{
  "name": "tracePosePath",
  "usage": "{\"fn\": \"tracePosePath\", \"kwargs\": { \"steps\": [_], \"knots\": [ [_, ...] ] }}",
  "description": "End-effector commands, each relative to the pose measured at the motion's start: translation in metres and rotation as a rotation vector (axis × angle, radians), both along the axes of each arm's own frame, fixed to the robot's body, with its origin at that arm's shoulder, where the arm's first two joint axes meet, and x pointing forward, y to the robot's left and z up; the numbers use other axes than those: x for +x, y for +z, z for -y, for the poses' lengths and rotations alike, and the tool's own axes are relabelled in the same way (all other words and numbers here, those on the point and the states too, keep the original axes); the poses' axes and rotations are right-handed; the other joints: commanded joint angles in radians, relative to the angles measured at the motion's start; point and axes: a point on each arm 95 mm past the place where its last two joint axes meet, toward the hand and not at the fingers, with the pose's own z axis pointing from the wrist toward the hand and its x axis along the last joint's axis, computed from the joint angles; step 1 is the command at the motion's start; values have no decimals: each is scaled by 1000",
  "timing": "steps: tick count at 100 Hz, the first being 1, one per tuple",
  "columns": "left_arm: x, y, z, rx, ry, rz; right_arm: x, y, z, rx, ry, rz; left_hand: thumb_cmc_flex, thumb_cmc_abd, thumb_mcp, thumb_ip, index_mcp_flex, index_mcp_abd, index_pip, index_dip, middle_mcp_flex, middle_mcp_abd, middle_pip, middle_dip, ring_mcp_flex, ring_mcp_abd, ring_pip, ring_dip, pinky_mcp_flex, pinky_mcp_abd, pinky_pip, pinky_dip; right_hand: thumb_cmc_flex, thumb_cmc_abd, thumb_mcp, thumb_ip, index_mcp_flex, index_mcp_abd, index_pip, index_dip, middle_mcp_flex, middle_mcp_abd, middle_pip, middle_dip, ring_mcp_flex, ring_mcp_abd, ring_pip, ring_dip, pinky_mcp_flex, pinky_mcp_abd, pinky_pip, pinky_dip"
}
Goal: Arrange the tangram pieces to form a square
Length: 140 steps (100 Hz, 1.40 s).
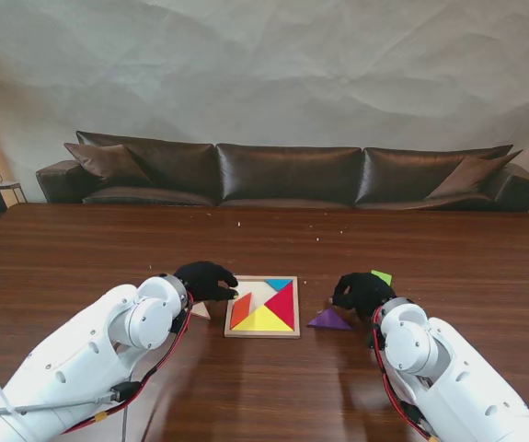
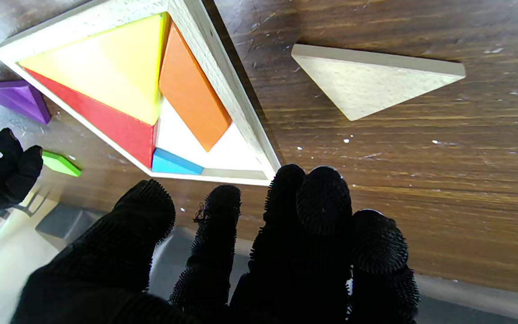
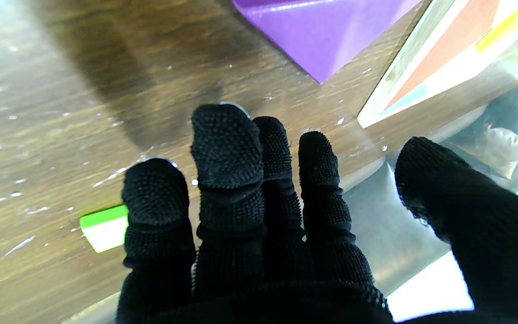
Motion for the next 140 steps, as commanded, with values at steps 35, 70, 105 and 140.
{"fn": "tracePosePath", "kwargs": {
  "steps": [35, 70, 105, 140],
  "knots": [
    [-12, -1, -27, 22, 40, 5, -5, 7, -5, -24, 2, 55, -17, 1, 29, 29, 33, 11, 3, 32, 20, 10, -115, -125, -64, 49, -165, -55, -69, 10, -58, -46, -20, -17, -6, 8, 9, -12, 11, -5, -22, 15, 3, -9, 17, 1, -6, 5, -6, -9, 22, -11],
    [-9, -3, -41, 79, 55, 15, -6, 10, -5, -40, 0, 80, -21, -47, 72, 28, 19, 41, -1, 42, -14, -9, -138, -151, -118, 38, -226, -71, -111, -14, -85, -66, -20, -28, 1, 4, 11, -16, 9, -3, -39, 16, 10, -9, 7, 3, -8, 6, -17, -7, 17, -10],
    [-6, -9, -52, 156, 66, 43, -6, 10, -4, -40, -1, 86, -28, -136, 165, 10, -6, 26, -1, 61, -87, -22, -160, -181, -215, 35, -289, -79, -165, -48, -105, -64, -18, -33, 4, 2, 8, -15, 8, -2, -39, 17, 10, -12, 5, 4, -8, 7, -19, -6, 17, -8],
    [-10, -9, -58, 177, 63, 40, -8, 11, -5, -42, 3, 86, -31, -169, 192, 5, -34, 14, -14, 66, -110, -27, -200, -232, -257, 38, -377, -116, -212, -51, -139, -67, -17, -40, 4, 0, 4, -16, 7, -1, -41, 16, 11, -13, 2, 4, -8, 7, -19, -6, 16, -7]
  ]
}}
